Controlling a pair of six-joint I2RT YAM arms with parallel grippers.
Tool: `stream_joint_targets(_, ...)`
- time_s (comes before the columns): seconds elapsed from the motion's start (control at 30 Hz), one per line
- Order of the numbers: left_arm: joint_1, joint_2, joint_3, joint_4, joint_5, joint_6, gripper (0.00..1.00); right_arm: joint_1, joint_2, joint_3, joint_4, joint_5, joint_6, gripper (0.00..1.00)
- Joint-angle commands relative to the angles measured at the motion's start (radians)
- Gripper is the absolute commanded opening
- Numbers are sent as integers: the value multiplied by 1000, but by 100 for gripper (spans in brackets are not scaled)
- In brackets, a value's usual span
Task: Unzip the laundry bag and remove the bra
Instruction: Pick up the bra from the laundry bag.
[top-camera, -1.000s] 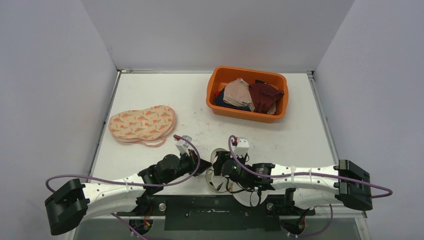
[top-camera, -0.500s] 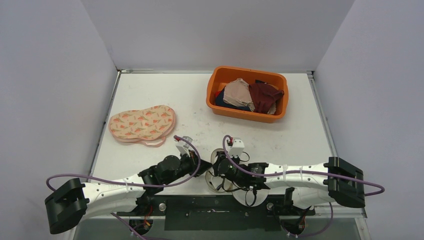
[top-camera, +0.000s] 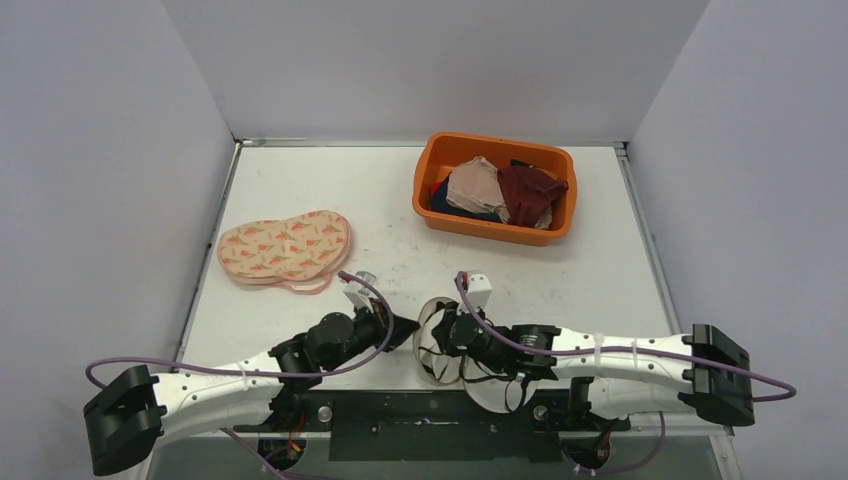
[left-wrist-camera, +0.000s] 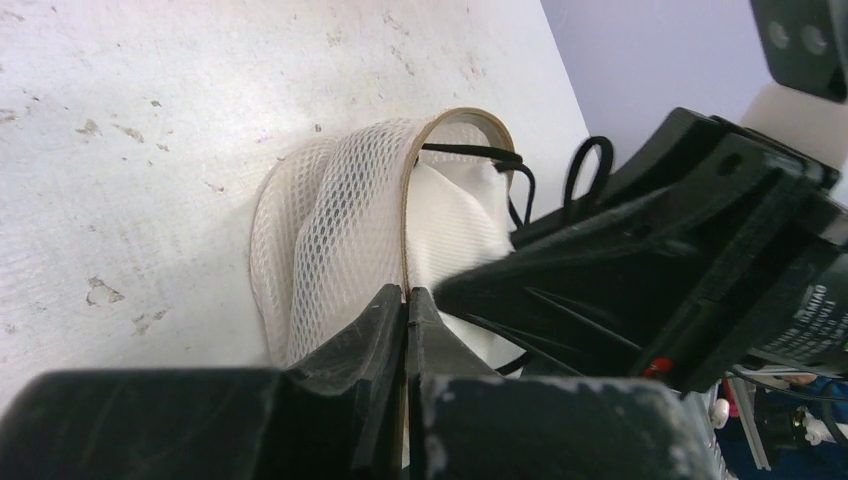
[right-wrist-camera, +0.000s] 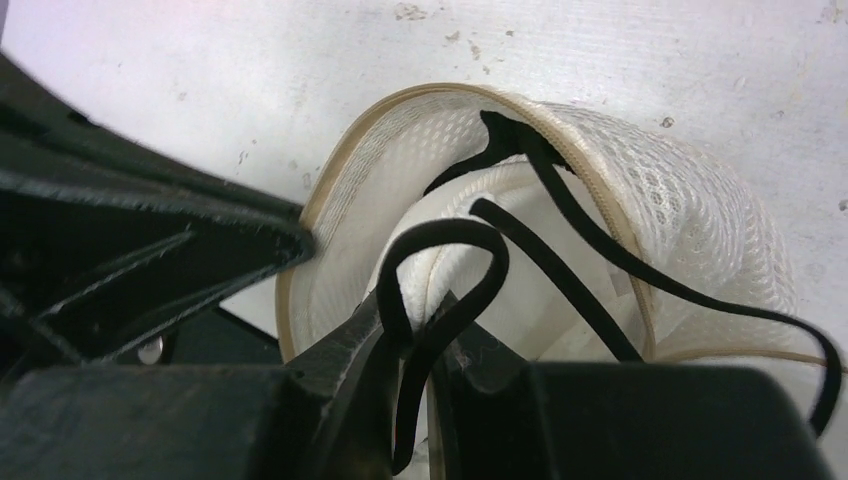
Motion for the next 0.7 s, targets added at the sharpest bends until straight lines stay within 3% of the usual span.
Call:
stream_joint_targets(0.0,-4,-38,17,-29,-70,-7,0,-8,-106,38,-28,-128,-195,5)
stream_joint_targets(0.33,29,7,76,-67,-112,7,0,-2,-148,171,-175,-445,-455,5)
stream_joint_targets(0.67,34,43,79,-46,-105,11,0,-8,-219,346,-225,-454,-581,5)
